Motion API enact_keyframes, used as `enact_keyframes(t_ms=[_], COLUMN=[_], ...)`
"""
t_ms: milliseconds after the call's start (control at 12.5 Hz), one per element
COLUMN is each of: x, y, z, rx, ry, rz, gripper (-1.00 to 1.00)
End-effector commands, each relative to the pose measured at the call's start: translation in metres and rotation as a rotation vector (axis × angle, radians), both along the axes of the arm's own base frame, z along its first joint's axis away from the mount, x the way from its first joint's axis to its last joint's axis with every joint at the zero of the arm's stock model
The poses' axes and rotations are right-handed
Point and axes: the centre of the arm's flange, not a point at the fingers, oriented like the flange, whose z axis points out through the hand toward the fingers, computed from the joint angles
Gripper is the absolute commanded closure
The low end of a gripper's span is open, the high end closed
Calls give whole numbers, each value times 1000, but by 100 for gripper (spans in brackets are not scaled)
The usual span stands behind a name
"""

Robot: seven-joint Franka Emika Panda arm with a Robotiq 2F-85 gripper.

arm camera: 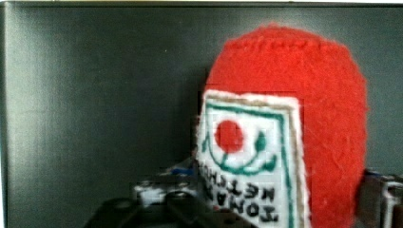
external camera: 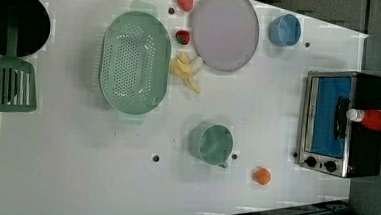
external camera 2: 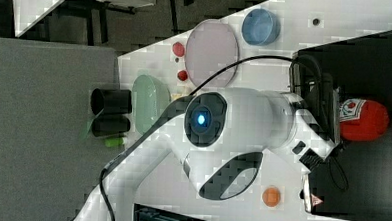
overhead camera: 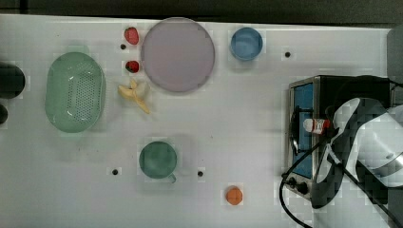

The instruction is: Pick Ketchup from oven and place it on table.

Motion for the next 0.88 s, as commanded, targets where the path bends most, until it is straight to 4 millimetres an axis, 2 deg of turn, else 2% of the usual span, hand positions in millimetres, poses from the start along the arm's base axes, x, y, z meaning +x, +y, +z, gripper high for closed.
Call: enact_keyframes(t_ms=[80,240,400,640,880], x=[-1,4,19,49,72], y=[-12,-8,11,64,137], z=[28,41,70,135,185], rx=[-21,-16,16,57,95], ry=[-53,-61,-65,-85,-120], rz=[-19,-9,25,131,268], gripper=[-27,-27,-27,-27,-27])
